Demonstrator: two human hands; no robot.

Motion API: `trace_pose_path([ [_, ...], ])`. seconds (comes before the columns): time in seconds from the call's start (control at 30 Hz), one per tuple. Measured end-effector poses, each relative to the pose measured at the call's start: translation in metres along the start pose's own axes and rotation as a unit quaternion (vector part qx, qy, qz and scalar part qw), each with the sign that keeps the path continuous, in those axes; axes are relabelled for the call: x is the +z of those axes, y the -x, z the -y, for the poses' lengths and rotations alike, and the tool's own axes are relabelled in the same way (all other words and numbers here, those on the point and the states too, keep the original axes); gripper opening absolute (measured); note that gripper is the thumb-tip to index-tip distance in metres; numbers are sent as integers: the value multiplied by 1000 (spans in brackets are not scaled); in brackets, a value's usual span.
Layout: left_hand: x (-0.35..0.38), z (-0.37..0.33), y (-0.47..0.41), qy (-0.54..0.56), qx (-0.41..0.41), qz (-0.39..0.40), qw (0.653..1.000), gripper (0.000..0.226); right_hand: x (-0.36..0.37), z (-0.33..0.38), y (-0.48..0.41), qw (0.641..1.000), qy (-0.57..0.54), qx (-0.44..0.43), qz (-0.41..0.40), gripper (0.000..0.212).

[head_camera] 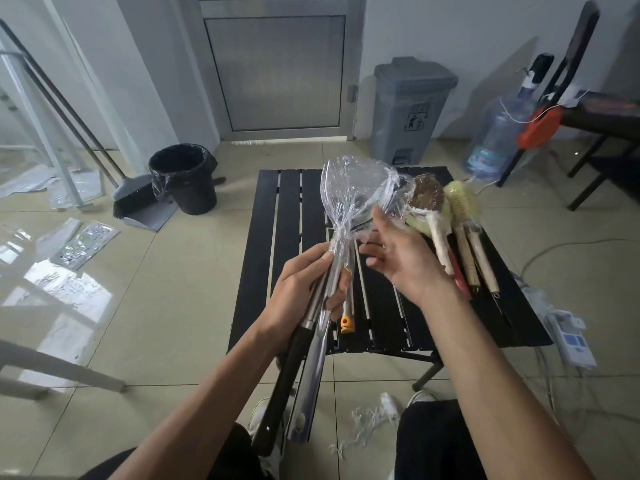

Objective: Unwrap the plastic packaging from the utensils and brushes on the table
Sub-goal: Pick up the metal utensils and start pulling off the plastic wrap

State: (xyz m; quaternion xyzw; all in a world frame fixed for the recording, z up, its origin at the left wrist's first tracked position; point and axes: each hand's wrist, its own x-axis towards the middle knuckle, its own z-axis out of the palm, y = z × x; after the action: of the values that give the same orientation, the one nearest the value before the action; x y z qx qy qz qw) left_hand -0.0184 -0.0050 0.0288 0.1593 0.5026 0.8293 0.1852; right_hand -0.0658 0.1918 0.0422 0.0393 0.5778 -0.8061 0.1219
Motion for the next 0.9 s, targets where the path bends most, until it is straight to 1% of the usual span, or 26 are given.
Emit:
trace_pose_path([
  [0.03, 1, 2, 0, -22, 2, -2, 1000, 33, 5, -3, 0, 1000, -5, -10, 6, 62],
  [0.07, 3, 3, 0, -45, 6, -6, 999, 34, 8, -5, 0, 1000, -3, -31, 3, 54],
  [0.17, 5, 6, 0, -93, 14, -30, 995, 38, 8, -6, 0, 994, 19, -107, 19, 13],
  [0.2, 5, 7, 1, -102, 10, -35, 994, 37, 7, -6, 0, 991, 24, -124, 34, 5],
  [0.27, 4, 9, 1, -114, -8, -48, 992, 36, 5, -3, 0, 987, 56, -144, 48, 8],
  [0.37, 2, 12, 0, -164, -31, -99, 981, 29, 0, 4, 2, 972, 150, -175, 36, 24],
  [0.4, 1, 14, 0, -181, -30, -116, 976, 27, -1, 7, 3, 965, 182, -186, 37, 26],
  [0.47, 1, 16, 0, -191, -28, -138, 971, 32, -5, 13, 4, 952, 231, -195, 46, 27],
  [0.53, 3, 17, 1, -176, -37, -143, 973, 37, -9, 16, 5, 944, 260, -194, 54, 27],
  [0.63, 6, 14, 2, -144, -45, -122, 981, 33, -19, 19, 4, 929, 305, -197, 67, 26],
  [0.7, 7, 11, 2, -113, -47, -105, 987, 35, -29, 22, 3, 931, 305, -193, 52, 26],
  [0.77, 6, 8, 2, -101, -57, -90, 989, 38, -39, 25, 1, 949, 253, -185, 18, 26],
  [0.83, 6, 5, 2, -108, -72, -77, 989, 39, -46, 27, 1, 957, 207, -197, -47, 22],
  [0.9, 7, 5, 2, -128, -79, -61, 987, 40, -49, 29, 2, 954, 183, -219, -92, 29],
])
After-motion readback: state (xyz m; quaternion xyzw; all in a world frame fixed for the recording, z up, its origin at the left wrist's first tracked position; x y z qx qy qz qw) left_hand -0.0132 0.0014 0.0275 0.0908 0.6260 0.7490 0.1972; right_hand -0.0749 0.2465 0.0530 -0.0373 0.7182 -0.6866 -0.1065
